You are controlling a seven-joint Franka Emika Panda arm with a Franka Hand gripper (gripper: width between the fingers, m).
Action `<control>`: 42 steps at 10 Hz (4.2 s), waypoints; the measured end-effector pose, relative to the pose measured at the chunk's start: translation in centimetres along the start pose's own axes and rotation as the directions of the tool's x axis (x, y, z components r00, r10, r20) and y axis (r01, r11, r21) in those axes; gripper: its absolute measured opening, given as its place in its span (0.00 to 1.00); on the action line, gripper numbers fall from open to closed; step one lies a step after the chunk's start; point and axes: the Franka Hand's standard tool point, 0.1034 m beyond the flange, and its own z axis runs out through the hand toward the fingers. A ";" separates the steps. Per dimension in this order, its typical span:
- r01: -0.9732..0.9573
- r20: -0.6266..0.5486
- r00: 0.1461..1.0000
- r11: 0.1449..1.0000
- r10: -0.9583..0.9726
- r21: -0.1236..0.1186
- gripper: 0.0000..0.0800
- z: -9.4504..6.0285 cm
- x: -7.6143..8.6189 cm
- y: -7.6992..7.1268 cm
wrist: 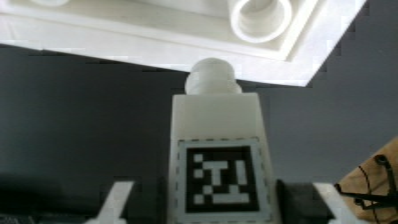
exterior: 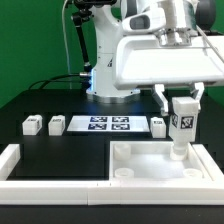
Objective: Assemble square table
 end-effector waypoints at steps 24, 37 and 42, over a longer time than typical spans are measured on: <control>0.018 0.010 1.000 1.000 -0.018 0.016 0.77 3.5 -2.8 -2.0; 0.027 0.329 0.943 0.999 -0.041 0.047 0.81 3.2 -1.1 -2.0; 0.017 0.528 0.847 0.997 -0.051 0.070 0.81 3.2 -0.4 -2.2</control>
Offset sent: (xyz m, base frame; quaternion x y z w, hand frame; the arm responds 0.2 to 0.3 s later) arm 0.0023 0.0037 -0.0118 -0.0200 0.0123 -0.0025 0.9997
